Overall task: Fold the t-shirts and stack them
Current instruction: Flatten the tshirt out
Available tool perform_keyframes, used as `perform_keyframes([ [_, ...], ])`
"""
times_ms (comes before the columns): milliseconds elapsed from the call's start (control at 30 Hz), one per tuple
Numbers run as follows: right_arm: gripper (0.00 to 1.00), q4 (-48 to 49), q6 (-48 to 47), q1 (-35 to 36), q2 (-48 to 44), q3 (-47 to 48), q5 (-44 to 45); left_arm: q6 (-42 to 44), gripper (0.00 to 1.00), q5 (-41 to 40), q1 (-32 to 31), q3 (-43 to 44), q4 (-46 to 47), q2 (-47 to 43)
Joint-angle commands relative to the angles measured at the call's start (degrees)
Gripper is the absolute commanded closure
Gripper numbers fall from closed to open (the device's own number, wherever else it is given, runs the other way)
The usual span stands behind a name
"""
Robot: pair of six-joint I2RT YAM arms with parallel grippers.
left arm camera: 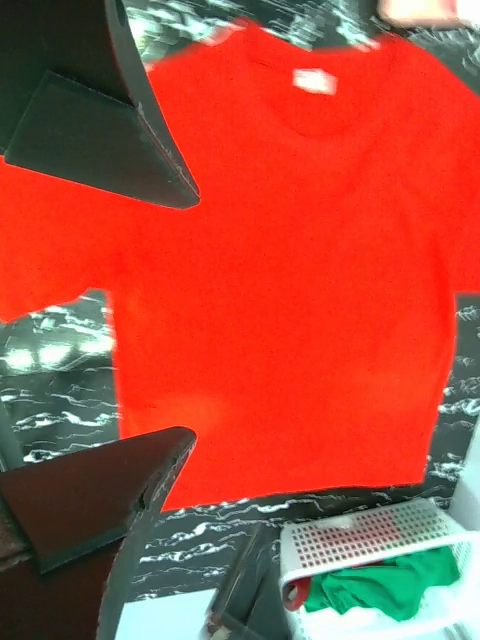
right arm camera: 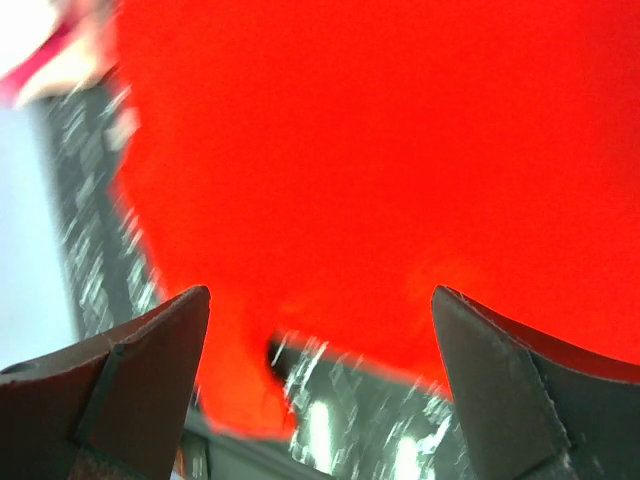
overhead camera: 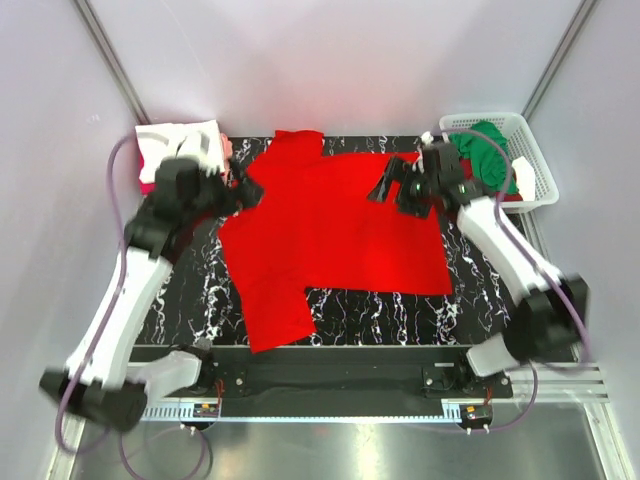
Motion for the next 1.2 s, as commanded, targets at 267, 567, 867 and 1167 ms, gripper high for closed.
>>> perform_keyframes([
  [267, 0.0, 6.88, 9.22, 8.82, -37.17, -39.87, 4.24, -21.9, 0.12, -10.1, -7.38, -36.8, -15.8, -22.21],
  [567, 0.0, 4.23, 13.7, 8.82, -48.1, -51.92, 1.35, -32.01, 0.21, -8.9, -13.46, -51.82, -13.97, -27.93],
  [867, 0.0, 3.0, 13.36, 8.82, -48.38, -53.16, 1.17, -38.87, 0.26, -7.75, -18.55, -57.81, -12.65, -30.22],
  [1167, 0.0, 4.41, 13.09, 8.9, -45.83, -53.33, 1.09, -41.16, 0.4, -8.62, -20.66, -60.98, -6.95, -29.52],
])
